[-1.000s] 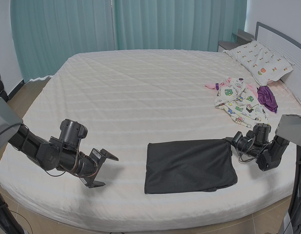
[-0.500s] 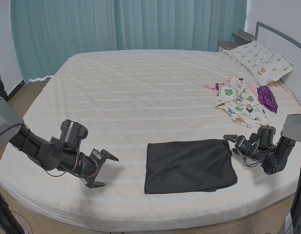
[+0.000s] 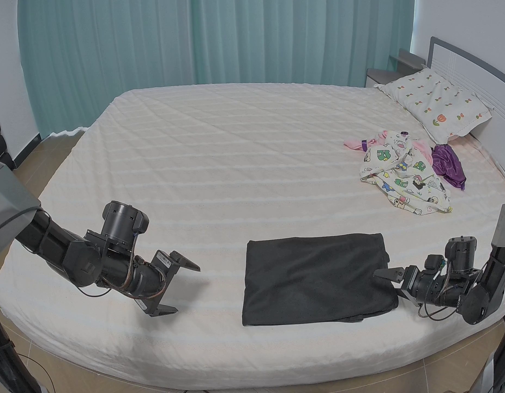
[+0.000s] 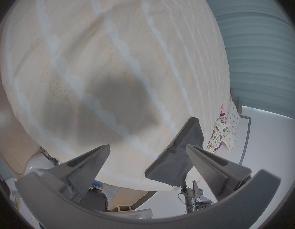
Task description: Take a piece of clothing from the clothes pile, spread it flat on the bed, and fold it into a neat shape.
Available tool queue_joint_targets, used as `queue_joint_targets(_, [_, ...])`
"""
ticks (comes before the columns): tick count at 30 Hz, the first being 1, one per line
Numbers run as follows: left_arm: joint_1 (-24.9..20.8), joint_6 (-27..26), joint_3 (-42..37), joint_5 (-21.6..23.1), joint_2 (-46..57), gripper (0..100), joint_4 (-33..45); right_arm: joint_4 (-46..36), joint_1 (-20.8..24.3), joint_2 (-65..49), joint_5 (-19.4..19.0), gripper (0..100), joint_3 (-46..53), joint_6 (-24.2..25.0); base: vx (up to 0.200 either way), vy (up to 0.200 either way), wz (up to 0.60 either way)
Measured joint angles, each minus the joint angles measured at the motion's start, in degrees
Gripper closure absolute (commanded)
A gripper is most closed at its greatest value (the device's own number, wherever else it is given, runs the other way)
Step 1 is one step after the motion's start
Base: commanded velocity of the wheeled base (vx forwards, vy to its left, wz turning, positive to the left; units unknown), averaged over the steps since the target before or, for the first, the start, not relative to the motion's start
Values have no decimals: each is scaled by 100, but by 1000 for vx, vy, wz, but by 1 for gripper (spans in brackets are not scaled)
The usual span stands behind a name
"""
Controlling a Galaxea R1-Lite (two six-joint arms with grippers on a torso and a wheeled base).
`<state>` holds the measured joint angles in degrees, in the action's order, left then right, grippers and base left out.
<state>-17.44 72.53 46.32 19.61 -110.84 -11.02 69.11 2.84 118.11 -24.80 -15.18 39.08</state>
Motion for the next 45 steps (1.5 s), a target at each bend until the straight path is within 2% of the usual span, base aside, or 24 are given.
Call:
queue_joint_targets(9, [-5,-2,12,6,-10,0,16,-5,132,-246,-51,0,584,-417,0,0,0])
queue_joint_targets(10, [-5,-2,17,6,-13,0,13,-5,121,-244,-51,100,603,-438,0,0,0])
queue_joint_targets(19, [-5,-2,26,6,-27,0,13,-13,-6,-180,-35,100,802,-818,0,0,0])
queue_joint_targets(33, [-5,-13,11,6,-55,0,11,-17,-158,-188,-5,100,1003,-928,0,0,0])
queue_joint_targets(34, [-7,-13,9,6,-57,0,11,-16,-158,-188,-7,0,1011,-930,0,0,0])
queue_joint_targets(45, [-39,-35,-5,0,-63,0,-6,82,-177,-301,189,0,995,-855,0,0,0])
